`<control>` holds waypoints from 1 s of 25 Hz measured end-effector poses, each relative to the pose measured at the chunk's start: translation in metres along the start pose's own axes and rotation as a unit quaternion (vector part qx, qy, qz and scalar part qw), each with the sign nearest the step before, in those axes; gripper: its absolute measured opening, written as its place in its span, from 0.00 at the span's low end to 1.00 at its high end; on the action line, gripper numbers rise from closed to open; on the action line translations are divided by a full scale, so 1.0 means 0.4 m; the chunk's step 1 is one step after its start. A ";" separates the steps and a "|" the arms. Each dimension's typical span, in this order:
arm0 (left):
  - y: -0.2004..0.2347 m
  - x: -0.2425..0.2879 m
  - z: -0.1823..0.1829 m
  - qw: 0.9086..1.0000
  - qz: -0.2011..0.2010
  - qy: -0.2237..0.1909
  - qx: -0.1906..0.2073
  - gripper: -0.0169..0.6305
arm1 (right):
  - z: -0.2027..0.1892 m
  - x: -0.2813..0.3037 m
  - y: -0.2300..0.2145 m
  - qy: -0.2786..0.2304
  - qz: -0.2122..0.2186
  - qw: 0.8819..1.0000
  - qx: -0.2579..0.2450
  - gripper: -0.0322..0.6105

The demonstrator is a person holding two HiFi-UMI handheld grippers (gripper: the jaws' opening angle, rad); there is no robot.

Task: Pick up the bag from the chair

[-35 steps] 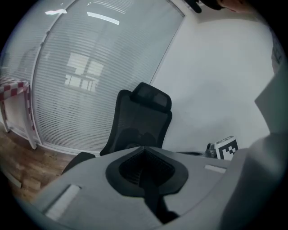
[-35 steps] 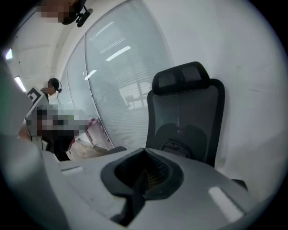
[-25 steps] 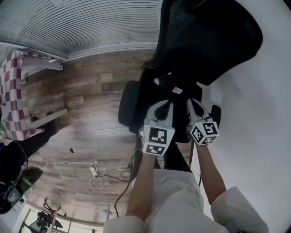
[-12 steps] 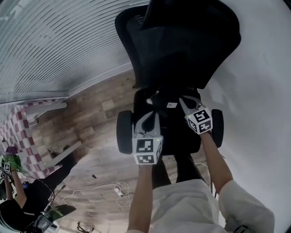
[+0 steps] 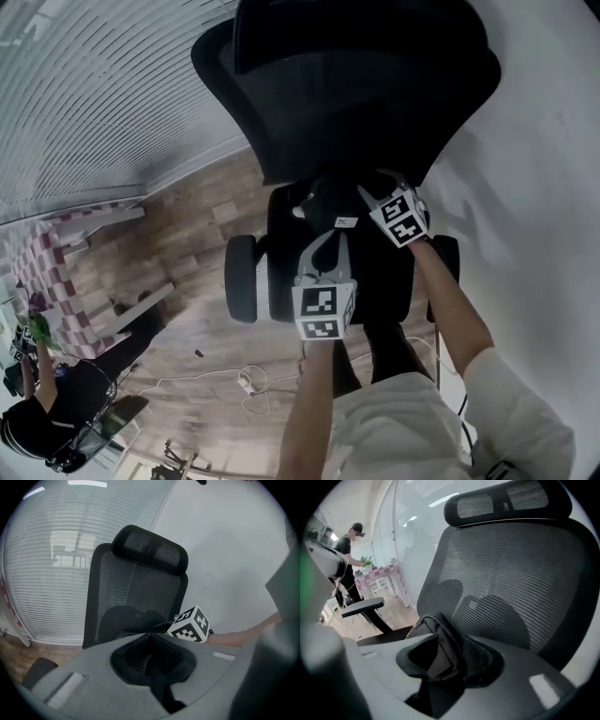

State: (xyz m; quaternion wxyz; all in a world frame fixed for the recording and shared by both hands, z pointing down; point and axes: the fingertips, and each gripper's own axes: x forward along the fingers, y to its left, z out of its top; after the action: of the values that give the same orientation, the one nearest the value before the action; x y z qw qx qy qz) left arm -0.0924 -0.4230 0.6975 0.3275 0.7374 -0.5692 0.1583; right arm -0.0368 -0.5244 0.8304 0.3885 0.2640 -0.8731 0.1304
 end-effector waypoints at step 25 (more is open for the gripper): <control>0.075 -0.144 -0.177 0.994 0.096 0.002 -0.061 0.04 | -0.033 0.173 0.061 0.102 0.054 0.987 -0.115 0.13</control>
State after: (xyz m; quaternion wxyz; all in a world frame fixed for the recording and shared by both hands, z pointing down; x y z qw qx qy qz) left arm -0.1281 -0.3377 0.7237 0.3563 0.6579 -0.6452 0.1548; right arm -0.0812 -0.5235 0.8903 0.4958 0.1550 -0.8511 0.0762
